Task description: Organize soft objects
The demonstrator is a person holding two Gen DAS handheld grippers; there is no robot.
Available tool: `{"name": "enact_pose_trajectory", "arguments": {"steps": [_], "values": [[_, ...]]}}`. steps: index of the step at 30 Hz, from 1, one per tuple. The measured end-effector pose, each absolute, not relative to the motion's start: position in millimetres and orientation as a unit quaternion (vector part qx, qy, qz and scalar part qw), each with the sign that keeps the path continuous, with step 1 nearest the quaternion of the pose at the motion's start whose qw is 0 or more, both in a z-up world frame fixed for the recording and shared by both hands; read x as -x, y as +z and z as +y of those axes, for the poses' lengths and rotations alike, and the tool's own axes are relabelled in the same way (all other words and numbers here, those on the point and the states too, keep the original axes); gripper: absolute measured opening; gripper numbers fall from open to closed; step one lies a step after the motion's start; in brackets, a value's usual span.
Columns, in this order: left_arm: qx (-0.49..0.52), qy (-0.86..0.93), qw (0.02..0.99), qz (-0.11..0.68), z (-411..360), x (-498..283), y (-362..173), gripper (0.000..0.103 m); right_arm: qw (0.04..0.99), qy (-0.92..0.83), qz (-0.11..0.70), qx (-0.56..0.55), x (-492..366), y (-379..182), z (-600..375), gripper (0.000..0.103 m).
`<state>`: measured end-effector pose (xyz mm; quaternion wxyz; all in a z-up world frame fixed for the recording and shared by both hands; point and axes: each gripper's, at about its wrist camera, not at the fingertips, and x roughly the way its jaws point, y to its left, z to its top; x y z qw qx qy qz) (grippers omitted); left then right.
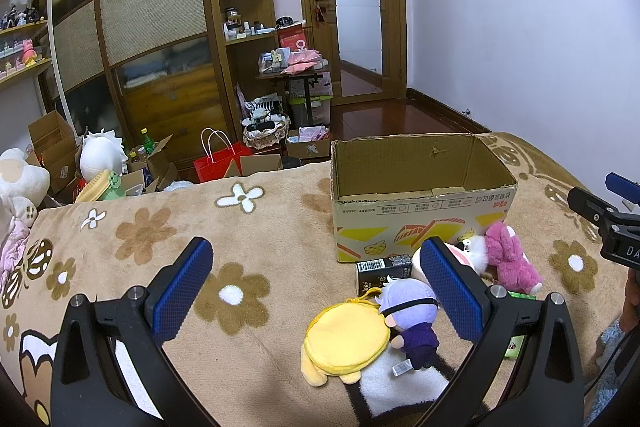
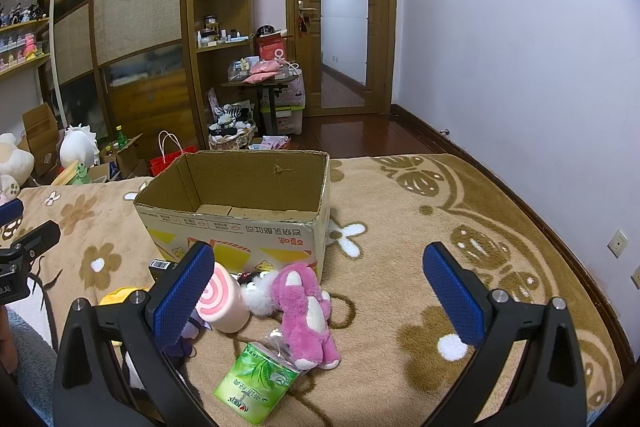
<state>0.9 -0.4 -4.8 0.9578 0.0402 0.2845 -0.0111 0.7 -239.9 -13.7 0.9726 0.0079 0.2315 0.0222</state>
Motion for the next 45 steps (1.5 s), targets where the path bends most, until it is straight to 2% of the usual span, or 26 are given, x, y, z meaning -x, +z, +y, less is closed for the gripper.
{"name": "enact_pose_trajectory", "arguments": {"steps": [35,45], "values": [[-0.043,-0.012,0.956,0.289,-3,0,-10,0.102,0.972,0.023,0.232,-0.008,1,-16,-235,0.103],[-0.058,-0.018,0.942,0.329,-5,-9,-23,0.102,0.97,0.04,0.239,-0.017,2,-21,-225,0.103]]}}
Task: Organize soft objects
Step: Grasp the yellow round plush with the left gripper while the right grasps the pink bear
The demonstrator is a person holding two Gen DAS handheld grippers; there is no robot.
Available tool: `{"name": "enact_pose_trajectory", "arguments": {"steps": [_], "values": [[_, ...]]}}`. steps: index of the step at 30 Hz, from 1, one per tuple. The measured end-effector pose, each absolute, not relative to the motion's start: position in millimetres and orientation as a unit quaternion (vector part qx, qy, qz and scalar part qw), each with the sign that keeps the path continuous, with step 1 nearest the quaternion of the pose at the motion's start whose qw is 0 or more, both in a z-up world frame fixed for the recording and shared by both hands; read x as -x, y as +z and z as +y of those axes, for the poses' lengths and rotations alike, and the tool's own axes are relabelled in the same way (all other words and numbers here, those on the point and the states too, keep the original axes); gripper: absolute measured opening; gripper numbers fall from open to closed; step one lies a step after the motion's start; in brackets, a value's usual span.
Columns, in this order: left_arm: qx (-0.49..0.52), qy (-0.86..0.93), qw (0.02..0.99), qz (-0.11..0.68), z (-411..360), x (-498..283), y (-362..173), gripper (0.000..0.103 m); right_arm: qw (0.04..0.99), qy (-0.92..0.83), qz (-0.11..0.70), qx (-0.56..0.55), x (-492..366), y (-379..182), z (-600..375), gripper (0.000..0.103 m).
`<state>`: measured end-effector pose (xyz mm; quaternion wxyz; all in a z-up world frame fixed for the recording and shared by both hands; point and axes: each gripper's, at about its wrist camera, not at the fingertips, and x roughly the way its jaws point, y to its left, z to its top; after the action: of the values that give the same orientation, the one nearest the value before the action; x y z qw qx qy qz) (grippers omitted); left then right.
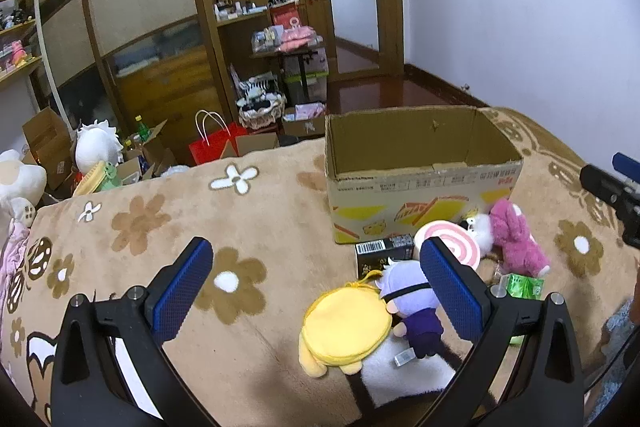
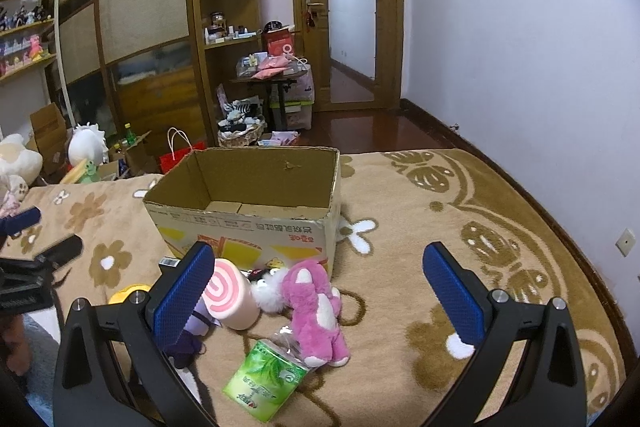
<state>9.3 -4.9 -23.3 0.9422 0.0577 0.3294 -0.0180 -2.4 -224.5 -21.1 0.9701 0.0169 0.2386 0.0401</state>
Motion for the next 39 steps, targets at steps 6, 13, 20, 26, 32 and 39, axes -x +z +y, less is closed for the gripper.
{"name": "enact_pose_trajectory", "arguments": {"steps": [6,13,20,26,32,39], "values": [[-0.037,-0.019,0.926,0.375,2,-25,-35,0.102,0.965,0.047,0.257,-0.033,-9,-22,-235,0.103],[-0.01,-0.006,0.891,0.453,9,-56,-59,0.102,0.959,0.049,0.279,-0.031,-28,-32,-232,0.103],[0.02,-0.007,0.858,0.513,12,-78,-87,0.102,0.949,0.046,0.311,-0.024,-51,-48,-229,0.103],[0.025,-0.008,0.833,0.553,12,-90,-112,0.102,0.938,0.048,0.343,-0.022,-71,-67,-227,0.103],[0.032,-0.023,0.81,0.586,10,-100,-133,0.102,0.927,0.054,0.37,-0.019,-85,-84,-225,0.103],[0.057,-0.036,0.79,0.609,12,-110,-151,0.102,0.915,0.054,0.399,-0.016,-98,-102,-224,0.103]]}}
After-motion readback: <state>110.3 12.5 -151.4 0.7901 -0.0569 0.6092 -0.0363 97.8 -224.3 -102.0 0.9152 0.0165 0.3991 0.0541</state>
